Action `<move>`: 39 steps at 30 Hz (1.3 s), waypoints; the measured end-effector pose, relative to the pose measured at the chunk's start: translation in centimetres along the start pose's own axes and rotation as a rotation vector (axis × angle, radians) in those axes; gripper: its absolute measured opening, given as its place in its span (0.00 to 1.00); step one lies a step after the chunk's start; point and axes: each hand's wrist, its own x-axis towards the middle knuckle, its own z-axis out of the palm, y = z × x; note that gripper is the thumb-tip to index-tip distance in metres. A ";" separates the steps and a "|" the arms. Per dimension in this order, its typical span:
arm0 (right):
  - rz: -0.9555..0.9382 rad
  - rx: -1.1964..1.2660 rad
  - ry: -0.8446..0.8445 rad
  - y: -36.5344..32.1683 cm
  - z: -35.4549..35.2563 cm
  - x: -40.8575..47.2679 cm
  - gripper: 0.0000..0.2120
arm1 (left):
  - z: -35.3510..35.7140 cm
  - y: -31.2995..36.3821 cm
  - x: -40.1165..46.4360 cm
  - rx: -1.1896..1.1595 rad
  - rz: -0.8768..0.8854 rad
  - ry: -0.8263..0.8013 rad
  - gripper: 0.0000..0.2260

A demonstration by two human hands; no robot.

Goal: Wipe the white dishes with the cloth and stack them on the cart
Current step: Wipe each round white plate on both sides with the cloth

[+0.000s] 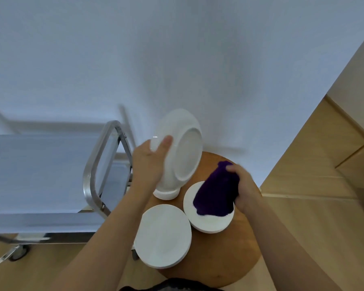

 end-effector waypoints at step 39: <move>0.375 -1.404 -0.174 20.3 0.7 8.6 0.12 | -9.6 -27.9 -7.5 0.922 -0.608 -0.510 0.12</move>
